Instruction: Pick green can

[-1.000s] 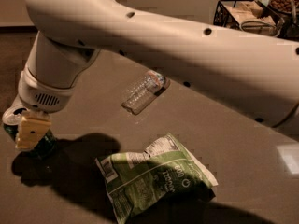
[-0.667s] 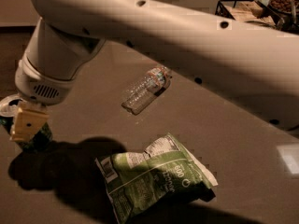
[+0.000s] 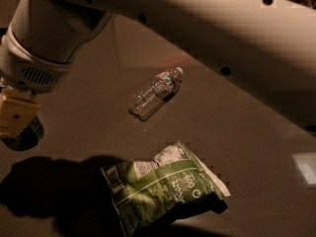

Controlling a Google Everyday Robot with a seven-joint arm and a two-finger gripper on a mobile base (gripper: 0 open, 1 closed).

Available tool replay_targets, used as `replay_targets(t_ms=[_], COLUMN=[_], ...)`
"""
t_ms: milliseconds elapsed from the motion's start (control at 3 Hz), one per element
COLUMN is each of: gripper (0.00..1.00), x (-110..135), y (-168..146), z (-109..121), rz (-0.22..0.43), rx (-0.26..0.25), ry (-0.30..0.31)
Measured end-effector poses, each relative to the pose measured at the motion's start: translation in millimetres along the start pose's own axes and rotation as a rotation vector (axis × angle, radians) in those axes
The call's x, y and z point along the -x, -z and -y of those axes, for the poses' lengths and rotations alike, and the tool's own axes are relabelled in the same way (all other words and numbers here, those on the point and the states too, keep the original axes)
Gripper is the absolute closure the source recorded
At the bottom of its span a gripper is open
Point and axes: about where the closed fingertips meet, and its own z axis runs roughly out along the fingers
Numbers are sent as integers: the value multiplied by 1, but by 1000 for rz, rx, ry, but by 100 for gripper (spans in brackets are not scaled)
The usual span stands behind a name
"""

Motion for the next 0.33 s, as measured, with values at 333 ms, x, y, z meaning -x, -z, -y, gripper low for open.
replay_targets(t_ms=[333], gripper=[100], x=[0], y=[0], z=[0], rz=[0], rx=[-1], ry=[1])
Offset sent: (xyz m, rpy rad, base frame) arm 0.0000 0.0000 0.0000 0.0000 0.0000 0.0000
